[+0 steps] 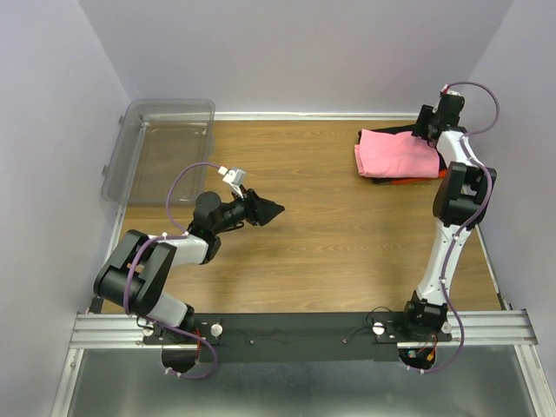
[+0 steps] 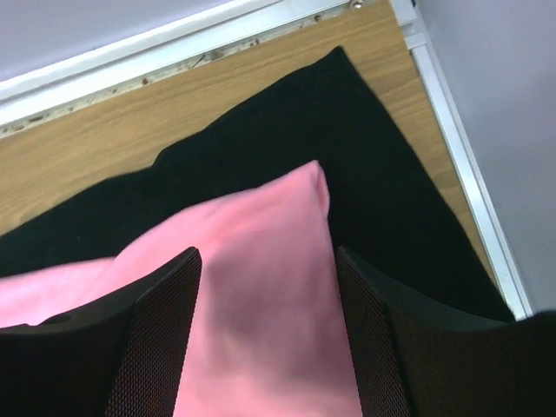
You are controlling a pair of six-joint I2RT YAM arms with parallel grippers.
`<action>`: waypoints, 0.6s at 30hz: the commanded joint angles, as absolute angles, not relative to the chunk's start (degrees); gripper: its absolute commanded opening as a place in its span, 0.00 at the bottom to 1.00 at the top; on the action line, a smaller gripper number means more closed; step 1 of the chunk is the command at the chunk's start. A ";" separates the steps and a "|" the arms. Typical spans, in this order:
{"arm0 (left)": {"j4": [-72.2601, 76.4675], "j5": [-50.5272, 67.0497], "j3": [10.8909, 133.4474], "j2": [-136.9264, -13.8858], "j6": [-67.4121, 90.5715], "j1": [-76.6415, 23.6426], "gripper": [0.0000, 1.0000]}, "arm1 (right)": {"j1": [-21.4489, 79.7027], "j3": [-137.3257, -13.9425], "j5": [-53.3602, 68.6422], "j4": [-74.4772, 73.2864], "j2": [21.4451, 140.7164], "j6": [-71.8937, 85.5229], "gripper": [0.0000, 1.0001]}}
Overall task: Fold and stack the t-shirts
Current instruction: Neatly place the folded tshirt to the corner
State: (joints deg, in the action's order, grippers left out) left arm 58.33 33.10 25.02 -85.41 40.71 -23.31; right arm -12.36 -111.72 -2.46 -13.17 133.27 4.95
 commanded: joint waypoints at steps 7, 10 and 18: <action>56.78 34.01 27.07 -85.69 39.20 -22.94 0.61 | -15.73 -117.68 1.39 -14.68 139.92 8.17 0.67; 56.60 33.75 27.16 -85.61 39.37 -22.94 0.61 | -16.35 -118.21 5.61 -14.94 140.54 9.14 0.56; 55.55 33.31 26.90 -85.52 39.11 -22.94 0.61 | -16.79 -120.05 12.91 -14.85 139.22 10.63 0.05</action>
State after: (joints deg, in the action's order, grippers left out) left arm 56.38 33.12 26.02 -85.43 40.29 -23.31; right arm -16.25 -117.01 7.33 -13.76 139.20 8.84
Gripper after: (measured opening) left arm 0.614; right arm 0.136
